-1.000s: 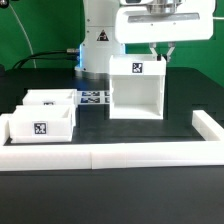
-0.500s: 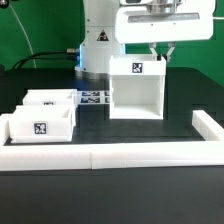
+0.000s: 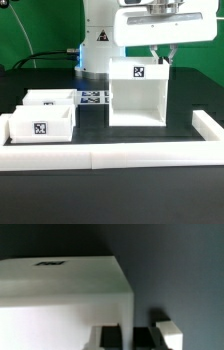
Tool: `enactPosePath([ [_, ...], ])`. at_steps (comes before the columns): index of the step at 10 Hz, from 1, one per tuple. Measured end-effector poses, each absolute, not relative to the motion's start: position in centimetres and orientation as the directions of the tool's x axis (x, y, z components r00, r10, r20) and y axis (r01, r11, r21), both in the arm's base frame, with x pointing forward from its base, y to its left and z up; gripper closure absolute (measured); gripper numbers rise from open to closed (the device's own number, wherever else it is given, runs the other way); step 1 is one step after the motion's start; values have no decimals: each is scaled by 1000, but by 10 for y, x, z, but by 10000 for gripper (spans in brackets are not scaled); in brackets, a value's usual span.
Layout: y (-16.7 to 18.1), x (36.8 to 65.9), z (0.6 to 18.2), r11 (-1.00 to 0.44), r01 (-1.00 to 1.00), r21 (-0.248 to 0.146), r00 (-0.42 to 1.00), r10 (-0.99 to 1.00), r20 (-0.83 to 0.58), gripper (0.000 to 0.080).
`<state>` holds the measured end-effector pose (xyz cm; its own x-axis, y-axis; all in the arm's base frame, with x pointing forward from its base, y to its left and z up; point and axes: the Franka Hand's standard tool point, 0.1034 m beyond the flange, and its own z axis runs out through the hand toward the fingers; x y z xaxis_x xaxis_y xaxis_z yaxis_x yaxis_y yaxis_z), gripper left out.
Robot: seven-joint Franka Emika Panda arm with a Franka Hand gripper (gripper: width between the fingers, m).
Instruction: Assemble drawer
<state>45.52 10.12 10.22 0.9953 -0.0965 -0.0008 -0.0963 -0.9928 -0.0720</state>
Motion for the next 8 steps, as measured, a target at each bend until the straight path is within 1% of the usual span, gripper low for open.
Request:
enactPosePath([
  [7,108,556,104,-990,-84,-114,992,-94,83,759],
  [8,108,567,104,-991,-68,-116,992,-79,94,758],
])
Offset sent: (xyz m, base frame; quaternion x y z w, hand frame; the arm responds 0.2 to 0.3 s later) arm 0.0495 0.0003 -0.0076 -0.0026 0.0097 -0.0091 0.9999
